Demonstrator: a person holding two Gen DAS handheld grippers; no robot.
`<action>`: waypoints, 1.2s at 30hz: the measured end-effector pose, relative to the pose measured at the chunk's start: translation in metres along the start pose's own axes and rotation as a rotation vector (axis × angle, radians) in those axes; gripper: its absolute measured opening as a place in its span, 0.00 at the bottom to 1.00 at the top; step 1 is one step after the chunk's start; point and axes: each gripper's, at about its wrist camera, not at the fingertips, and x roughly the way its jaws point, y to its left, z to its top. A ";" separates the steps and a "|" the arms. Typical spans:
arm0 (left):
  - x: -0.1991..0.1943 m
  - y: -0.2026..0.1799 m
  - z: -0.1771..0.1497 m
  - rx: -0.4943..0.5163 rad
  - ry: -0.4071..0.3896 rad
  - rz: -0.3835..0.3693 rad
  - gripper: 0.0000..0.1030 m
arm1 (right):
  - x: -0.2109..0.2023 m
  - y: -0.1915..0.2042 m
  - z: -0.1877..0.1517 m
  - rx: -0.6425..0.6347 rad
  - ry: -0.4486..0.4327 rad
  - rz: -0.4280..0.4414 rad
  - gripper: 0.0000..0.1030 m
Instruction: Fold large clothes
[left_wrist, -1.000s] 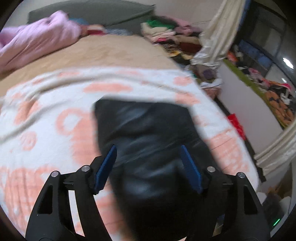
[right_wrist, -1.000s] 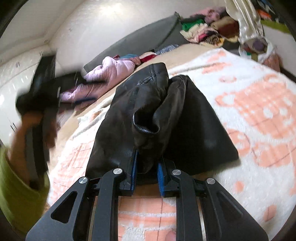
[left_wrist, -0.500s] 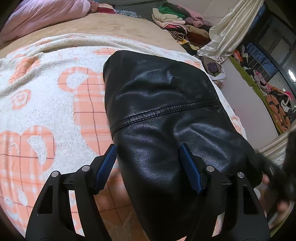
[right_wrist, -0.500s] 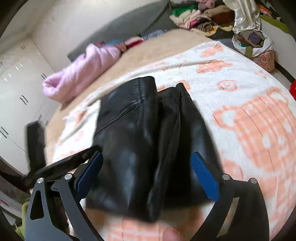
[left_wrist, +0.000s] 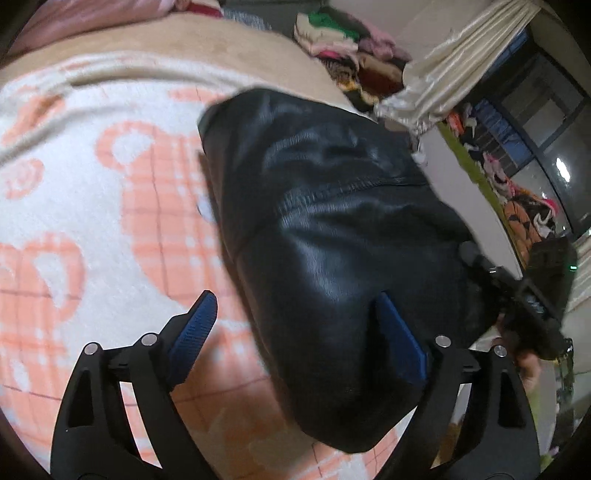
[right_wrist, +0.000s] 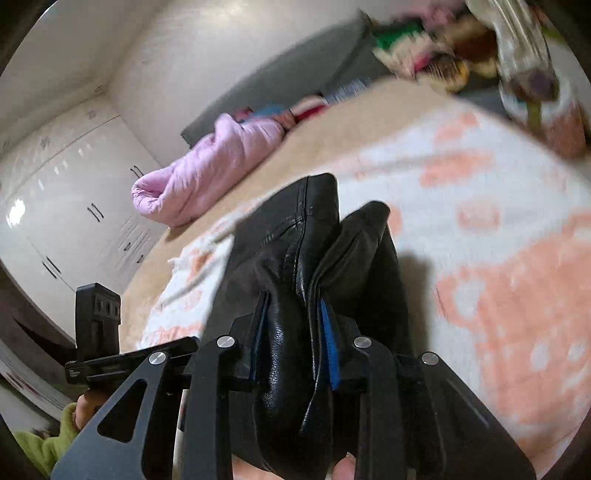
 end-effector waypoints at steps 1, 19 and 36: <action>0.005 0.000 -0.002 -0.007 0.013 -0.005 0.82 | 0.007 -0.014 -0.007 0.044 0.019 -0.001 0.24; 0.040 -0.023 -0.014 0.029 0.086 -0.005 0.90 | -0.010 -0.045 -0.068 0.169 0.138 -0.108 0.52; 0.048 -0.029 0.012 0.122 0.086 0.095 0.86 | -0.027 0.001 -0.058 0.139 0.005 -0.174 0.88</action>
